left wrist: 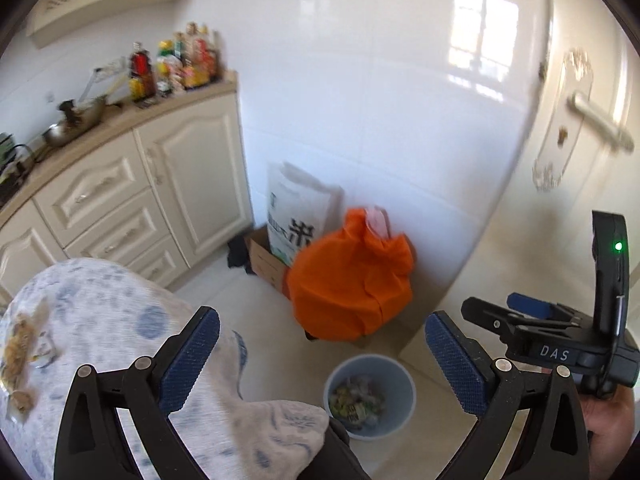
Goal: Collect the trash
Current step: 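Return both open tools to the table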
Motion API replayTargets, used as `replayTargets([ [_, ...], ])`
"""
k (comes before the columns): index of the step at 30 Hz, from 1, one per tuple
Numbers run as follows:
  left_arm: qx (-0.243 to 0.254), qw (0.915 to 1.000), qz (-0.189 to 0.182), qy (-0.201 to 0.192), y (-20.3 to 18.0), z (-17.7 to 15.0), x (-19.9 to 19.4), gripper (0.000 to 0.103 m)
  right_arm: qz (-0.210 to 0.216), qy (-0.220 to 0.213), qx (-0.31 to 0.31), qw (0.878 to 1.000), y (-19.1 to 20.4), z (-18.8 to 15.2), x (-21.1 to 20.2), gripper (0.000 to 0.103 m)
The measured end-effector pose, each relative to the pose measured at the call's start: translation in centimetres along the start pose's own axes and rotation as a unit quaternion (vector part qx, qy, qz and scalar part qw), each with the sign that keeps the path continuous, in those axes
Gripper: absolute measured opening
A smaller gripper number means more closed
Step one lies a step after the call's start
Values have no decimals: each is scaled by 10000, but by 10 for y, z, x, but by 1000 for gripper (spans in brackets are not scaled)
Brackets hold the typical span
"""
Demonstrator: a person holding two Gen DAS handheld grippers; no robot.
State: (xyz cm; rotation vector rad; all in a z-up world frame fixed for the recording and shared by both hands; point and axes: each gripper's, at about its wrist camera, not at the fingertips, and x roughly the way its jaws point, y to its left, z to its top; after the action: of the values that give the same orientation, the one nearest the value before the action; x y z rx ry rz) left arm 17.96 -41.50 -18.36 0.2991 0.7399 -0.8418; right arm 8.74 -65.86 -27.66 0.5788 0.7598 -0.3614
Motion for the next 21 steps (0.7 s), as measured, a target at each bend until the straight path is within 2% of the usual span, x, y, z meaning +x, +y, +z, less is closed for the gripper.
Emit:
replayTargets([
  [6,-328,9976,276,-545,42,-18,-73,102,362,-264,-525,9976,62,11,-24,103],
  [12,-725,9901,640,-1013,90,-47,-141,102,713,-438,-982,9916,121,13,-38,103],
  [21,-1111,9767,1245,-1348,136,-88,-214,102,1290,-506,-1607,9772,205,1,-50,103],
])
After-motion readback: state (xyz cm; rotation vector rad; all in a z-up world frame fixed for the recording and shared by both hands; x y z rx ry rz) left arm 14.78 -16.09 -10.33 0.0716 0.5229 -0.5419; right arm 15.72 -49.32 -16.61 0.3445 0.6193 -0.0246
